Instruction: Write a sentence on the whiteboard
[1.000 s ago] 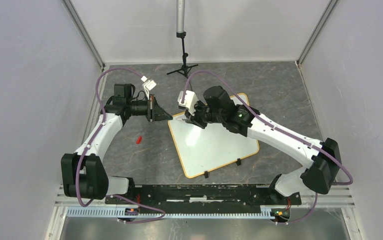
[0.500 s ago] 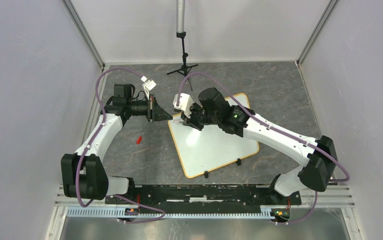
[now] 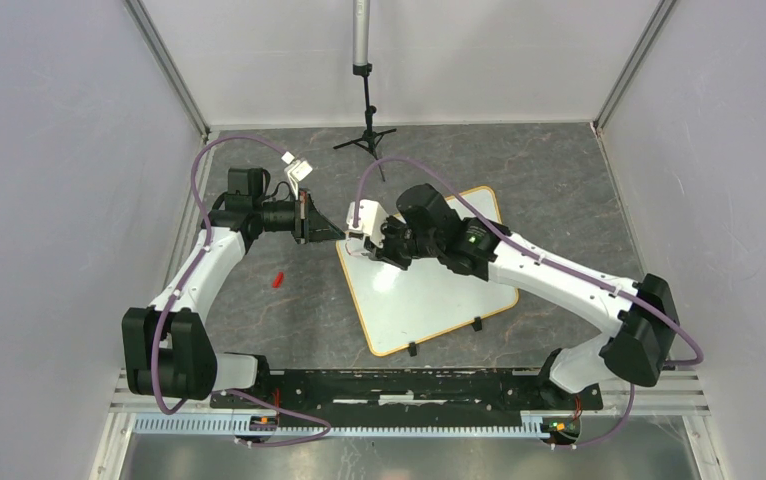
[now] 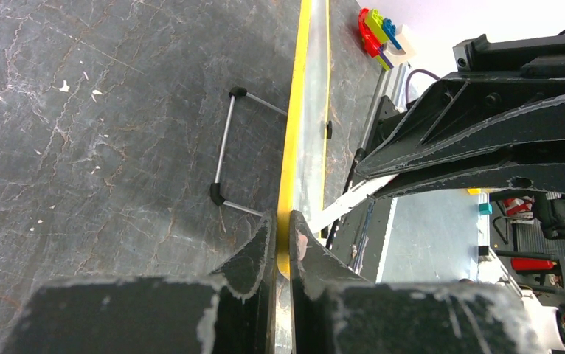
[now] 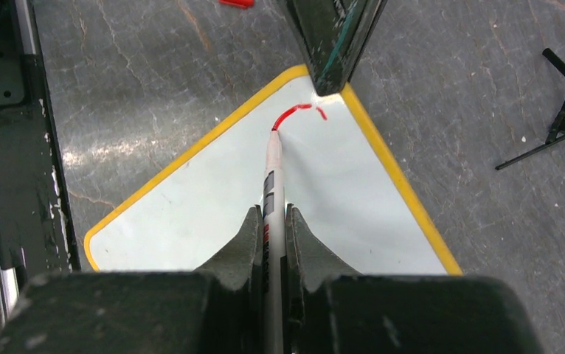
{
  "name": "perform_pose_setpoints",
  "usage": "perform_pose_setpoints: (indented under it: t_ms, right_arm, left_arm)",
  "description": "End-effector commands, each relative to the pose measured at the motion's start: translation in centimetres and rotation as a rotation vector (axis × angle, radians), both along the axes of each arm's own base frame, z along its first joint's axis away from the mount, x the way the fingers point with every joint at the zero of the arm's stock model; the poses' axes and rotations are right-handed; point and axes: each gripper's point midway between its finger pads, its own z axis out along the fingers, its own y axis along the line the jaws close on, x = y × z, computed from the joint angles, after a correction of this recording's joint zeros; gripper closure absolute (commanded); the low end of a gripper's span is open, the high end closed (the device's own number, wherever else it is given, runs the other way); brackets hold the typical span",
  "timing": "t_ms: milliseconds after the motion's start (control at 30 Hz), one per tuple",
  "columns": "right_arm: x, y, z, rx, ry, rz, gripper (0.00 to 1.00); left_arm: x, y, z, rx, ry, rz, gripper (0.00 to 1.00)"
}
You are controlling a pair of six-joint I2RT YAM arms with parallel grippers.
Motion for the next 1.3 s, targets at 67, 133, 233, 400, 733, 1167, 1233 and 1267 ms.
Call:
perform_pose_setpoints:
  t_ms: [67, 133, 233, 400, 733, 1167, 1233, 1267]
  right_arm:
    - [0.0, -2.0, 0.1, -0.038, -0.059, -0.033, 1.00]
    - [0.1, -2.4, 0.0, -0.044, -0.063, -0.042, 1.00]
    - [-0.2, -2.7, -0.2, -0.056, -0.058, -0.039, 1.00]
    - [-1.1, -2.2, -0.8, -0.058, -0.021, 0.009, 1.00]
    - [-1.8, 0.3, -0.8, -0.059, 0.002, 0.071, 1.00]
    - [-1.6, -0.3, 3.3, 0.032, -0.059, 0.051, 1.00]
    - [-0.9, -0.9, 3.2, 0.017, -0.079, 0.016, 1.00]
    - [-0.7, -1.0, 3.1, 0.014, -0.084, 0.008, 1.00]
  left_arm:
    - [-0.2, -0.1, 1.0, -0.023, -0.011, 0.002, 0.98]
    - [-0.1, -0.1, 1.0, -0.022, -0.012, 0.004, 0.97]
    - [-0.1, -0.1, 1.0, -0.020, -0.012, 0.006, 0.98]
    - [0.0, -0.1, 0.9, -0.019, -0.008, 0.006, 0.98]
    - [-0.1, 0.0, 0.9, -0.018, -0.011, 0.008, 0.98]
    - [-0.1, 0.0, 0.8, -0.018, -0.010, 0.008, 0.98]
    - [-0.1, 0.0, 0.8, -0.018, -0.008, 0.009, 0.97]
    - [-0.1, 0.0, 0.8, -0.018, -0.009, 0.009, 0.98]
